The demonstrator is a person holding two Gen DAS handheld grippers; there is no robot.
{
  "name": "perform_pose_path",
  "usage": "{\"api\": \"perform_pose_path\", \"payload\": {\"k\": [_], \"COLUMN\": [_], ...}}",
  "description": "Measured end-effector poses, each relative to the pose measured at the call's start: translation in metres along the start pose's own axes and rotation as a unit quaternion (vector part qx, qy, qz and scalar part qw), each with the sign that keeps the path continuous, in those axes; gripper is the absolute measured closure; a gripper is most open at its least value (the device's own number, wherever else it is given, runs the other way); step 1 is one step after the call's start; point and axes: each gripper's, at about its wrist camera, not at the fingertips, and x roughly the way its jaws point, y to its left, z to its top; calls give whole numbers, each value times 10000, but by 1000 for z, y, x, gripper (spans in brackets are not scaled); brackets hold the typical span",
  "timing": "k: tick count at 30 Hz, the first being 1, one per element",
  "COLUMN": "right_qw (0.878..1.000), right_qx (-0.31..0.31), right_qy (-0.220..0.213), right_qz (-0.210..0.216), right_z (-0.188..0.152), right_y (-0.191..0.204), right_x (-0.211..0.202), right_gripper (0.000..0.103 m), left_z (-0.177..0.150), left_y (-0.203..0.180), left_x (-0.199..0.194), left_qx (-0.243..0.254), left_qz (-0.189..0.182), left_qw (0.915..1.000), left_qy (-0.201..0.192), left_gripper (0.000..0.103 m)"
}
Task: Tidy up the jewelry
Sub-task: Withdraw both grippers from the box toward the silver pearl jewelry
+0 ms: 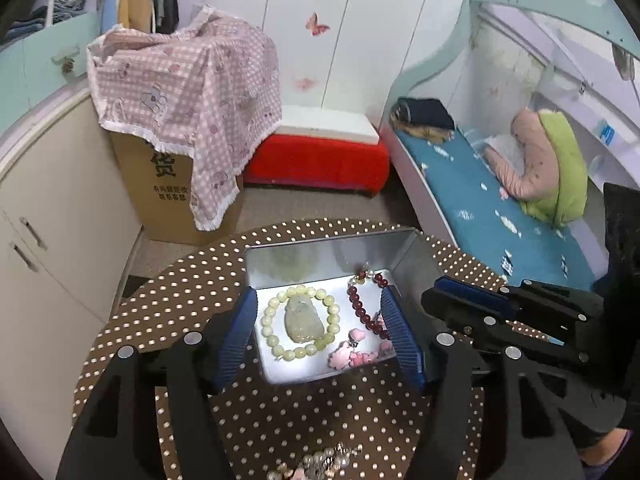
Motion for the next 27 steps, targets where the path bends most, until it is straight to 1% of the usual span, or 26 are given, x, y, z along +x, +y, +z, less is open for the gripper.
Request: {"api": "perform_pose_path", "payload": {"k": [1,3,8,9,10,12,14,17,19,21,24,27], "right_qw": [10000,9999,9994,9993,9992,9991,9991,9991,9991,9989,9983,9975], "right_qx": [-15,-55,-228,-245,-271,-305,-342,-399,-411,-459,-482,-519], "right_qy": [-46,-119,-263,-272,-284,-298,-246,-157,-78,92,311,474], "right_qz": [1,19,38,18,10,35,47,4,20,48,83,104], "right_z": [0,-1,-8,-12,-15,-22,-31,-44,-54,-66,-80,-93], "right_y": [1,7,23,27,30,37,42,49,53,58,64,70], "right_x": [-5,-17,-43,-47,-50,-55,-57,-55,-50,-41,-27,-14], "right_gripper": [89,89,87,81,72,68,68,68,68,68,68,68], "left_z": [-2,-5,-19,-24,-30,-40,-52,-71,-85,-96,-113,-125], "left_y": [1,3,15,18,20,24,27,35,40,43,50,54], "left_x": [-9,-23,-54,-59,-65,-72,-78,-83,-83,-81,-75,-69], "left_qx": [15,7,-182,-229,-239,-219,-247,-314,-394,-462,-640,-713], "left_qz": [65,159,230,248,284,350,419,373,455,440,305,326], "left_qw": [9999,9996,9986,9982,9980,9977,9973,9973,9970,9970,9970,9967], "left_qy": [-89,-222,-451,-490,-512,-535,-557,-543,-490,-436,-317,-208], "left_gripper": [35,33,32,32,32,32,32,32,32,32,32,32]}}
